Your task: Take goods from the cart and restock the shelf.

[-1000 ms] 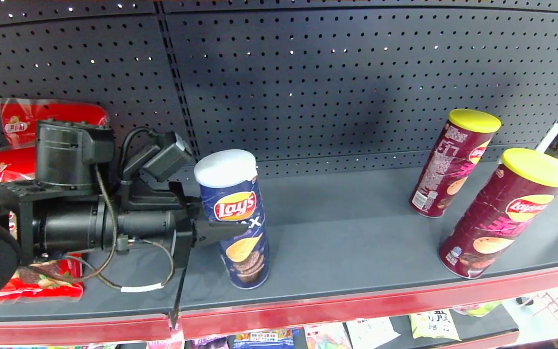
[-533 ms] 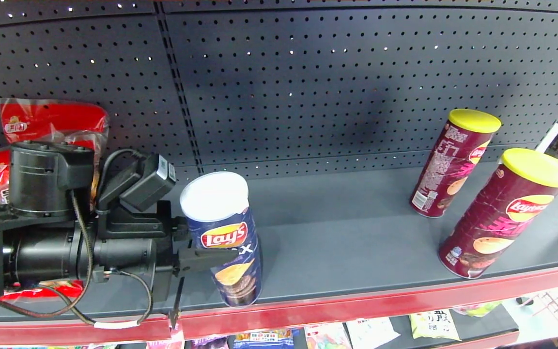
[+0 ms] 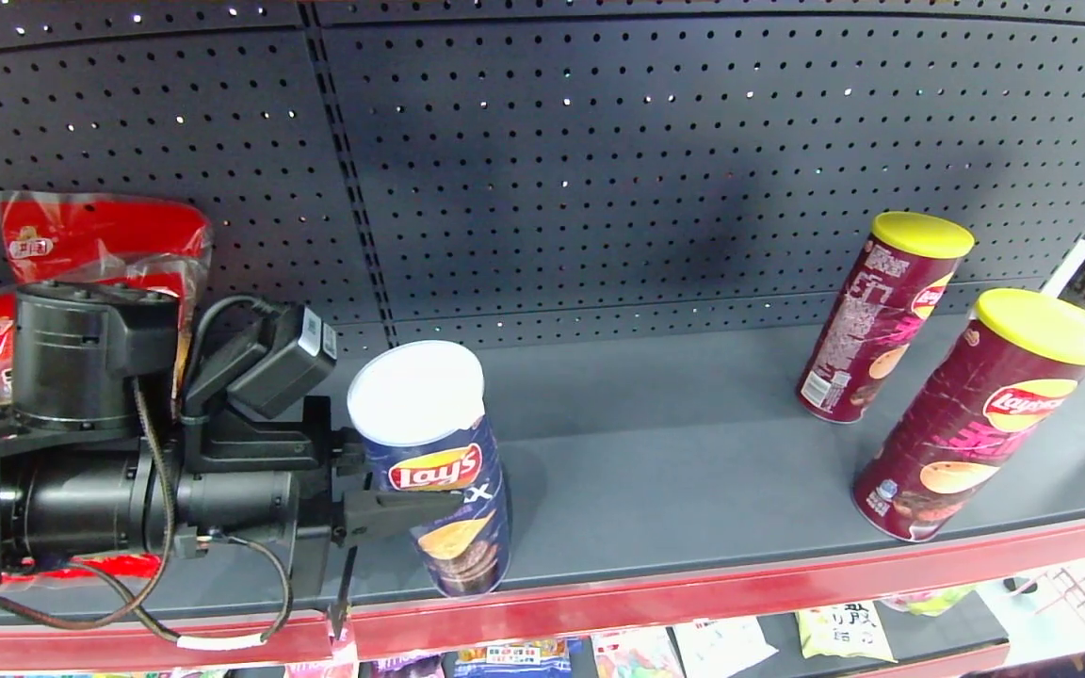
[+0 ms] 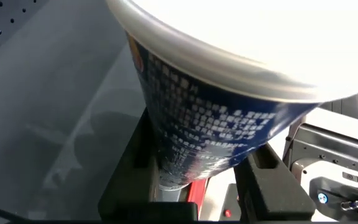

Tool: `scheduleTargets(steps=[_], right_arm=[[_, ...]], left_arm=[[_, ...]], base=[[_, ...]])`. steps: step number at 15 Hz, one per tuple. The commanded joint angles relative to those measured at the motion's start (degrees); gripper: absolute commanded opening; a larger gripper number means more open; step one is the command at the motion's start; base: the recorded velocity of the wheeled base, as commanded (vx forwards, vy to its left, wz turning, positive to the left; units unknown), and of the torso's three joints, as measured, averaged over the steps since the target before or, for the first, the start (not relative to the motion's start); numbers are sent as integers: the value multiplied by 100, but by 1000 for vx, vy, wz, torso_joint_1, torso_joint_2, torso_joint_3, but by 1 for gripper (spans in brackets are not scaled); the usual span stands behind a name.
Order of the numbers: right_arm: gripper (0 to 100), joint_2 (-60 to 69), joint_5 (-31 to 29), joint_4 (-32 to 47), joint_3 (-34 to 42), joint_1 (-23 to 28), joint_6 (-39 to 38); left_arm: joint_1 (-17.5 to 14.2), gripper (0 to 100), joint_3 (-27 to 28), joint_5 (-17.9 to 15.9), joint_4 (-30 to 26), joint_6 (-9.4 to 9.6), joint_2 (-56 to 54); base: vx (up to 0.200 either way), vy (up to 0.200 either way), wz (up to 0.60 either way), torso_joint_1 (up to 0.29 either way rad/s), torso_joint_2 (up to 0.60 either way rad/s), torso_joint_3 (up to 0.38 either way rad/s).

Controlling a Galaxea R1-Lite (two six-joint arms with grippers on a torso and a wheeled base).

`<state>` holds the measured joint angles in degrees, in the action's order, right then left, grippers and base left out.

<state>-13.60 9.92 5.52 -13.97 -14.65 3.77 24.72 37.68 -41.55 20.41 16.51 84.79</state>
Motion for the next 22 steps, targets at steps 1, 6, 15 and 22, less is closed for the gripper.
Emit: scheduleTargets(steps=[1,6,15,22], right_arm=[[0,-11,10,1,-9,-2,1],[0,-63,10,1,-27,-2,10],[0,-1250,344,-7,-809,-556,63],[0,-3597,335,-139,-2356,-1848,282]], left_arm=[[-3,0,11,6,-19,-7,47],[-11,100,29,32,-2,2,170],[-565,100,-982,639,-2,-33,-762],[-1040,100,-2204,859,-37,-473,-2335]], base=[[0,0,0,0,0,0],[0,0,0,0,0,0],[0,0,0,0,0,0],[0,0,0,0,0,0]])
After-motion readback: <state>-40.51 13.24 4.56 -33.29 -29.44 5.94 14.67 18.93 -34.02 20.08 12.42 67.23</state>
